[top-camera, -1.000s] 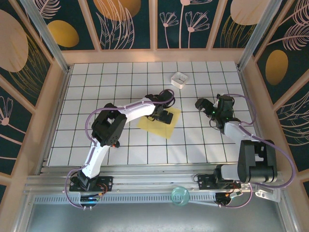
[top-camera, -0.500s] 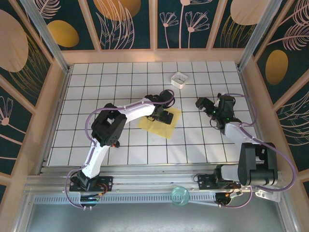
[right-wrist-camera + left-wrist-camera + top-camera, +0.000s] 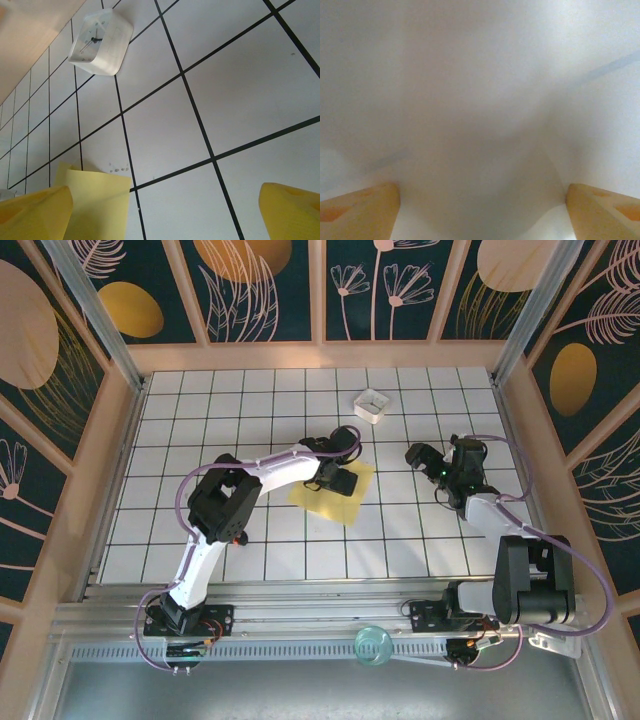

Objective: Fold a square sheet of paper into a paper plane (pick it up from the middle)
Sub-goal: First fold in half a square sheet of paper at the center of the table.

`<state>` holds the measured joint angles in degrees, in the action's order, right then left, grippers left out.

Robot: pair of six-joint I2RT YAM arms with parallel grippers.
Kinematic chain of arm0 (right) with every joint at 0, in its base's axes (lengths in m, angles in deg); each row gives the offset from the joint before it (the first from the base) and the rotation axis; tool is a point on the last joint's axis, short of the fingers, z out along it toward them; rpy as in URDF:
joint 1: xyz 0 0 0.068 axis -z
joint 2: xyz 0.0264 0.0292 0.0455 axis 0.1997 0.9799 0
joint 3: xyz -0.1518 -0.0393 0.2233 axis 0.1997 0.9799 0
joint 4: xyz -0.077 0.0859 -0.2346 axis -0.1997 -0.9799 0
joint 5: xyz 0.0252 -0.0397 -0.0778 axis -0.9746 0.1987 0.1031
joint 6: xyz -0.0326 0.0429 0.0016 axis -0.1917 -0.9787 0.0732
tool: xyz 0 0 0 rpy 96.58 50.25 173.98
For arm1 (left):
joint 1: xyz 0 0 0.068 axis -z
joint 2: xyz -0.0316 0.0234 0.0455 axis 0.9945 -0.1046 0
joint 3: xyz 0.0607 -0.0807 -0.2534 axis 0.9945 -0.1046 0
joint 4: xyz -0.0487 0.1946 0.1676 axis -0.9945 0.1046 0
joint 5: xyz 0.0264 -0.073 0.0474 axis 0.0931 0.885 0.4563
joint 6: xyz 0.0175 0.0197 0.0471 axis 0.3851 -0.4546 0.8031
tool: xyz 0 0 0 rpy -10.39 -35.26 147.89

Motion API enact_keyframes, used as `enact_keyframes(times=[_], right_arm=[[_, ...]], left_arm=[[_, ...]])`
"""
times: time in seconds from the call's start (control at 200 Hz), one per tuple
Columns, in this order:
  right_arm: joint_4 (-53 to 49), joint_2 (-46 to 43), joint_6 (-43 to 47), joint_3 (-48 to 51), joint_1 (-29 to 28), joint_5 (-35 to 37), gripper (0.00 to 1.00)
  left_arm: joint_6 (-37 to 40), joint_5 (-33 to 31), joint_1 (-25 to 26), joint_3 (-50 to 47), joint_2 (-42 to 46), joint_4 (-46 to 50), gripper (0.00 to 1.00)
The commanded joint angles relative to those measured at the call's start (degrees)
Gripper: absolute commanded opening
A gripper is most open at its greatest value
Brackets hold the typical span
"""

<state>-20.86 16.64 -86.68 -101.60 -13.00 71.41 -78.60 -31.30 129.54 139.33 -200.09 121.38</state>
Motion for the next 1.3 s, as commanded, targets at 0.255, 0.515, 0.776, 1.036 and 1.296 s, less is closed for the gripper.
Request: enact_keyframes(times=[0.255,0.515,0.776,1.036,1.296], right_arm=[[-0.3,-0.6,1.0,0.2,0.5,0.5,0.96],[-0.9,-0.7,1.1,-0.6,0.6,0.0,0.96],[0.4,-3.8,3.0,-0.6,-0.2,-5.3,0.95],[2.7,-2.4,7.4,-2.1,-9.2,-10.8,0.91],[8.8,3.5,3.8,0.4,-15.6,-17.5,0.71]], left_arm=[[-4.1,12.1,0.3,-9.2,4.9,-12.9,0.49],[-11.6,23.8,-0.4,-20.0,14.8,-34.4,0.23],[-43.1,37.1,-7.8,-45.5,25.9,-84.5,0.21],[-39.2,36.4,-8.5,-47.1,23.0,-74.7,0.23],[-38.2,37.6,-8.6,-48.8,17.8,-75.5,0.25]])
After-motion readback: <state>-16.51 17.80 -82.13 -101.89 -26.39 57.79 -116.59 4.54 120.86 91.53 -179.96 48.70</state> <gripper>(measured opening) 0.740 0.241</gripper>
